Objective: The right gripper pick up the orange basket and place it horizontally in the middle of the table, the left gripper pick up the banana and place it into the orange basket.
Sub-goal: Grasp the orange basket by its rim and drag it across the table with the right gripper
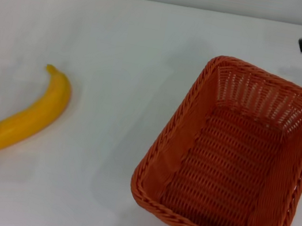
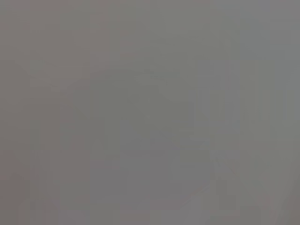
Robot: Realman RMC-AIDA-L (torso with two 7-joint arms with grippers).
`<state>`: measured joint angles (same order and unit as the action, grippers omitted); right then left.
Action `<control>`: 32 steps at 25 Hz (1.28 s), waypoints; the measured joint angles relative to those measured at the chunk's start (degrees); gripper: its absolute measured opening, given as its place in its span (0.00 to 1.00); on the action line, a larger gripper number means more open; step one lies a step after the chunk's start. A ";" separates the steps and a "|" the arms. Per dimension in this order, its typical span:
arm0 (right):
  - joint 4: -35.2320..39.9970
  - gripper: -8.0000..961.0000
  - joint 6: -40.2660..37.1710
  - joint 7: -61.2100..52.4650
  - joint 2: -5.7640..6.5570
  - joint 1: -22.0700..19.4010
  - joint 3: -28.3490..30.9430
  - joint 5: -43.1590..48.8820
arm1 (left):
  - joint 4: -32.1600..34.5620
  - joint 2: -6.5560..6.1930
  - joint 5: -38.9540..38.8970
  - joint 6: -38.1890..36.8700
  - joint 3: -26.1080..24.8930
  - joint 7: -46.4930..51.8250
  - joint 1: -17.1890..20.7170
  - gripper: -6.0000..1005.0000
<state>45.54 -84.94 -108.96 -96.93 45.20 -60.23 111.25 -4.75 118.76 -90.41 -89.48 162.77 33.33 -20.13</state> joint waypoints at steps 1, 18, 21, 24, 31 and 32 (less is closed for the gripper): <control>-0.08 0.78 -1.33 -1.42 0.00 1.37 -0.03 2.61 | 0.02 0.01 0.25 0.00 0.00 0.01 -0.23 0.87; -5.57 0.78 3.63 -7.56 -11.36 13.31 -0.36 31.42 | 0.28 0.24 0.78 -0.61 0.01 0.15 1.18 0.86; -6.63 0.78 6.11 -7.59 -12.60 13.59 -0.58 33.79 | 0.31 0.24 0.77 -0.61 0.01 0.15 1.31 0.86; -8.60 0.78 8.35 -7.34 -13.31 14.19 -1.47 34.99 | 0.43 0.32 0.77 -0.61 0.01 0.15 1.42 0.86; -9.87 0.76 10.08 -7.24 -14.05 15.21 -4.07 36.75 | 0.61 0.33 0.77 -0.60 0.01 0.15 1.94 0.86; -9.88 0.75 10.09 -7.24 -14.05 15.38 -4.24 36.95 | 0.63 0.34 0.77 -0.60 0.01 0.15 2.00 0.86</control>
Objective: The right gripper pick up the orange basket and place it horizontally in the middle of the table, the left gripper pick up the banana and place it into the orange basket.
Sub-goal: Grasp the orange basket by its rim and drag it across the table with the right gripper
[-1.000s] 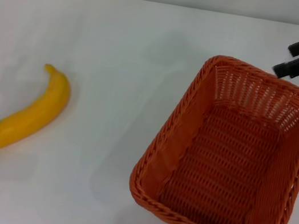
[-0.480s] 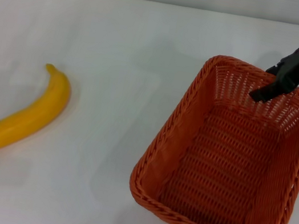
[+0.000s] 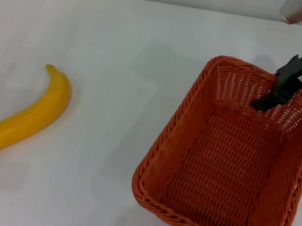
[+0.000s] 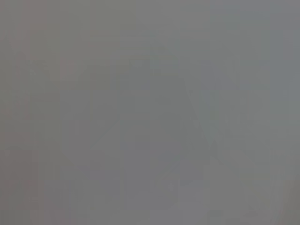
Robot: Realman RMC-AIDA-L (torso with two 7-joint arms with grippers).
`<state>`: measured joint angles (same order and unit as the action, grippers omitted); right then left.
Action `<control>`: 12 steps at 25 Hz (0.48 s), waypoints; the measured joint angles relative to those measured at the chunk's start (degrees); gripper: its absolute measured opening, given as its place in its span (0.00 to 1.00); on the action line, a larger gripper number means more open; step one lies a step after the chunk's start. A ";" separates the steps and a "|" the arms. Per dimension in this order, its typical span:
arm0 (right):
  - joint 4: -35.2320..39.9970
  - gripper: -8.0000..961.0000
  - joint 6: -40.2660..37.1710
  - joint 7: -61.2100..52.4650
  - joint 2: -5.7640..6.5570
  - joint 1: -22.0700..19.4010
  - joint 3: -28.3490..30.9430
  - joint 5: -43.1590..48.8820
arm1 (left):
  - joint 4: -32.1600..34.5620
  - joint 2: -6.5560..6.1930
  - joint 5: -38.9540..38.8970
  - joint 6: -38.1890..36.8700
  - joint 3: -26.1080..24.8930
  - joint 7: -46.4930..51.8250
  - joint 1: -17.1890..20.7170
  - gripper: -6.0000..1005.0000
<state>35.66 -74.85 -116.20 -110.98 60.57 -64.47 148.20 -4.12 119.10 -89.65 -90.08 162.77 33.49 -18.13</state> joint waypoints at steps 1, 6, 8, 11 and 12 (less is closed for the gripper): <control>0.00 0.74 0.01 0.00 0.03 0.12 -0.07 0.24 | 0.00 0.02 0.00 0.00 0.00 0.00 0.09 0.86; 0.18 0.69 0.07 -0.78 0.17 0.77 0.13 3.06 | 0.06 0.05 0.00 0.02 0.00 0.00 0.61 0.86; 0.58 0.66 0.35 -1.88 0.22 0.77 0.94 3.52 | 0.09 0.06 0.00 0.03 0.00 0.00 0.83 0.86; 0.84 0.52 0.25 -4.25 1.24 0.92 2.07 3.60 | 0.12 0.08 0.00 0.06 0.00 0.00 1.06 0.86; 0.85 0.48 -0.17 -4.90 1.70 1.00 2.27 3.68 | 0.21 0.08 0.00 0.10 0.00 0.00 1.07 0.86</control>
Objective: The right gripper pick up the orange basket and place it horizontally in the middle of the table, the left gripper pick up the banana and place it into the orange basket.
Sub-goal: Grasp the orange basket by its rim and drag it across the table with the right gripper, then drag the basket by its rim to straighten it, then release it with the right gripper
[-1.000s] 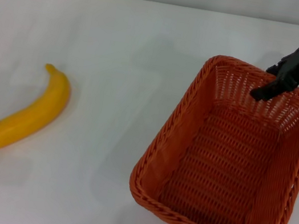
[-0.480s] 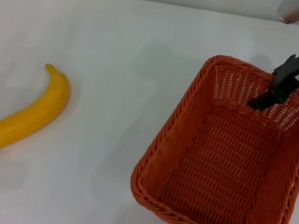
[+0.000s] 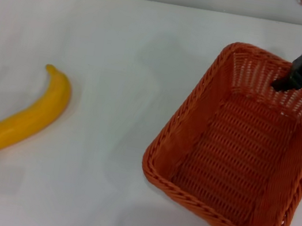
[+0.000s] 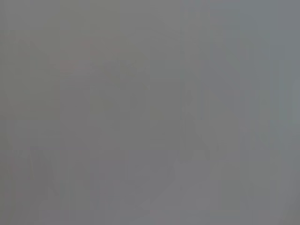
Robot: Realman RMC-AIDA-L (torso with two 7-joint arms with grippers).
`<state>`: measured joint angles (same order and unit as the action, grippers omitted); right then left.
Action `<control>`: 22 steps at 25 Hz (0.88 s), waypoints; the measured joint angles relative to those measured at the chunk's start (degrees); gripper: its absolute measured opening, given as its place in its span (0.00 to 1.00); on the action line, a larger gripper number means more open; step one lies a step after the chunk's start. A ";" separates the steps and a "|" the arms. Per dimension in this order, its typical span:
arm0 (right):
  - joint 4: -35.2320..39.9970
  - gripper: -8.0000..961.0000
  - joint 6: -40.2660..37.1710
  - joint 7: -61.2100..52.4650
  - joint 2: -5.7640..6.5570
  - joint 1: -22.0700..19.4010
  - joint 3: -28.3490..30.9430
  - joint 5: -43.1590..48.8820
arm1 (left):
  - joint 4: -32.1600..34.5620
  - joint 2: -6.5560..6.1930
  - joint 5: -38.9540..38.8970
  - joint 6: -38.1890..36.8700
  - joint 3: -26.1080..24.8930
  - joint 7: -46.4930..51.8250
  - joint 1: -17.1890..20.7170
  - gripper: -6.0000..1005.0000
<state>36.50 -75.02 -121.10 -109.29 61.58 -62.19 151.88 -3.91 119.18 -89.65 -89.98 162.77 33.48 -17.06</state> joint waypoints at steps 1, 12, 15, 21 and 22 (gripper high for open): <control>0.00 0.43 -0.56 -0.54 0.34 0.07 0.20 0.01 | 0.16 0.00 0.00 0.06 0.00 0.00 0.02 0.86; 0.51 0.22 -12.63 -10.94 6.60 -0.28 15.54 -0.33 | 0.58 0.00 0.00 -0.02 0.00 0.00 0.43 0.86; 0.58 0.19 -15.01 -15.13 7.84 -1.50 18.59 -0.43 | 0.58 0.00 0.00 -0.04 0.00 0.00 0.44 0.85; 2.40 0.18 -19.19 -23.26 8.14 -6.34 24.65 -1.81 | 0.49 -0.20 0.00 -0.20 0.00 0.26 -0.11 0.85; 3.06 0.18 -19.89 -24.07 7.80 -7.30 26.03 -2.46 | 0.37 -0.23 0.00 -0.21 0.00 0.31 -0.34 0.85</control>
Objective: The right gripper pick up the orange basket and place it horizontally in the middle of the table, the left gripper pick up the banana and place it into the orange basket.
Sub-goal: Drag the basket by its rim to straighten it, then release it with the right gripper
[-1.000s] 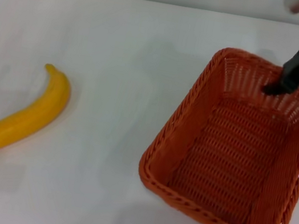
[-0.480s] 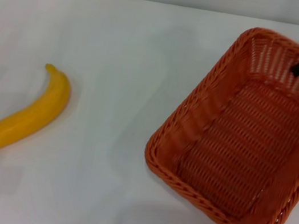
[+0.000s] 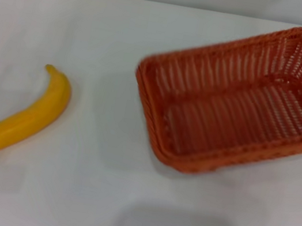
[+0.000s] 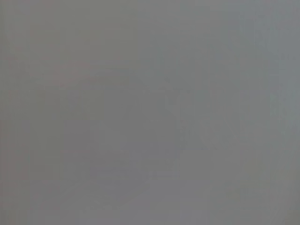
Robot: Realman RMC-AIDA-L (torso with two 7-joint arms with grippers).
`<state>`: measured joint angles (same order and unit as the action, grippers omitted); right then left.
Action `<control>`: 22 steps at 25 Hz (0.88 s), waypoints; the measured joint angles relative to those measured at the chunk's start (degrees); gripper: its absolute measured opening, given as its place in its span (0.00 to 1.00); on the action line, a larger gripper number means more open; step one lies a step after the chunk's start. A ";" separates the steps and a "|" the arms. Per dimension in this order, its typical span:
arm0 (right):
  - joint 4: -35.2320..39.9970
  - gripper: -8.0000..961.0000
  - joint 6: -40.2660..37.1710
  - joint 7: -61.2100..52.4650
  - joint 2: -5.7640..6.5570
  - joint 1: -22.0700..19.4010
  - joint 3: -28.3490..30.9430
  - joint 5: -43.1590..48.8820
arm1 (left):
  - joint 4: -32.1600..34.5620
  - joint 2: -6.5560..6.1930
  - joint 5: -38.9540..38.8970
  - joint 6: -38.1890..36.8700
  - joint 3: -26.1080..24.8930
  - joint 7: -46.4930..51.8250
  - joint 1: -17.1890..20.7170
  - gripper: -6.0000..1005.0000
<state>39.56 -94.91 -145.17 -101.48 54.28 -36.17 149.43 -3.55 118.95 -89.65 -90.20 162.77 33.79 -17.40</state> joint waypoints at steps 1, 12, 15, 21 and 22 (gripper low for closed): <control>0.96 0.18 -0.71 -0.95 -0.51 -1.29 1.57 -1.28 | -0.09 -0.02 0.00 -0.01 0.01 0.04 -0.16 0.85; 15.72 0.18 -0.55 -8.78 -11.09 -15.68 4.11 -10.01 | -0.96 -0.36 -0.07 0.17 0.00 0.22 -1.84 0.85; 17.75 0.18 0.14 -9.12 -13.28 -17.85 3.86 -11.17 | -1.66 -0.36 -0.04 0.34 0.01 0.27 -2.23 0.85; 17.27 0.18 3.00 -8.86 -13.92 -20.79 -0.52 -15.62 | -1.85 -0.39 -0.05 0.53 0.01 0.31 -2.57 0.85; 16.87 0.19 3.47 -8.54 -13.79 -21.11 -1.91 -16.82 | -1.87 -0.40 -0.07 0.54 0.00 0.31 -2.56 0.85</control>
<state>56.43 -91.44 -153.71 -115.27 33.17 -38.08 132.60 -5.41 118.55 -89.72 -89.66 162.77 34.10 -19.96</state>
